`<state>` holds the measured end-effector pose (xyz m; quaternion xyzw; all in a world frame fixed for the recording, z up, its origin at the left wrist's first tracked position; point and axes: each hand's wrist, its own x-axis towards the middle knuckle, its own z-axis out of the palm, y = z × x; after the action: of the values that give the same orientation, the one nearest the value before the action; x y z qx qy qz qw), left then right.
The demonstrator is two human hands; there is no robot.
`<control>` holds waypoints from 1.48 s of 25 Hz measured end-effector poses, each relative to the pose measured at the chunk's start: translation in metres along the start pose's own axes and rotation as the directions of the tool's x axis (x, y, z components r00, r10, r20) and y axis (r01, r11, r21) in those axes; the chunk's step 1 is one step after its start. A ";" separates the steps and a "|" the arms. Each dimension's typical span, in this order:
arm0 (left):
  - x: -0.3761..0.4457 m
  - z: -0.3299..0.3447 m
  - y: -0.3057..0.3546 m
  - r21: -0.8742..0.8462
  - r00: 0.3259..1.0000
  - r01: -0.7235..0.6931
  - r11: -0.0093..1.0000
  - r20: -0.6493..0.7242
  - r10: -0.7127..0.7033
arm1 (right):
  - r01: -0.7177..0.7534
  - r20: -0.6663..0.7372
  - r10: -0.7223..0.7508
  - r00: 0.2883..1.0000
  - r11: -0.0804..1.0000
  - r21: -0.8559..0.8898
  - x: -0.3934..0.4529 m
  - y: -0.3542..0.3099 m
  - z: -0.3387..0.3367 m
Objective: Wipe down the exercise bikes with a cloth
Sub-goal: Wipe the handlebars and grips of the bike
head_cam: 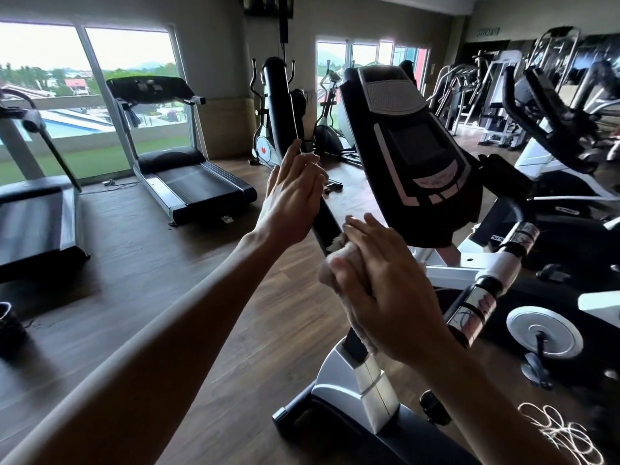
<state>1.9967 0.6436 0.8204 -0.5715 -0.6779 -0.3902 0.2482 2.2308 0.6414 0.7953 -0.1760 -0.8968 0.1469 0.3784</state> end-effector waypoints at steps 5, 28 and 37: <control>-0.010 -0.002 0.009 0.020 0.999 0.012 1.000 0.030 -0.012 | 0.141 0.031 -0.140 0.990 0.990 -0.010 -0.030 0.009 -0.006; -0.019 -0.025 0.050 0.087 0.943 0.210 0.974 0.246 -0.226 | 0.304 0.085 -0.308 0.947 0.951 0.059 -0.057 0.024 -0.022; -0.052 -0.016 0.150 0.178 0.881 0.404 0.897 0.190 -0.434 | -0.330 0.128 0.329 0.936 0.944 -0.010 -0.088 0.061 -0.030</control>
<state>2.1515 0.6067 0.8256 -0.4335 -0.8337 -0.3214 0.1172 2.3229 0.6622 0.7360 -0.3118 -0.8762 0.2242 0.2911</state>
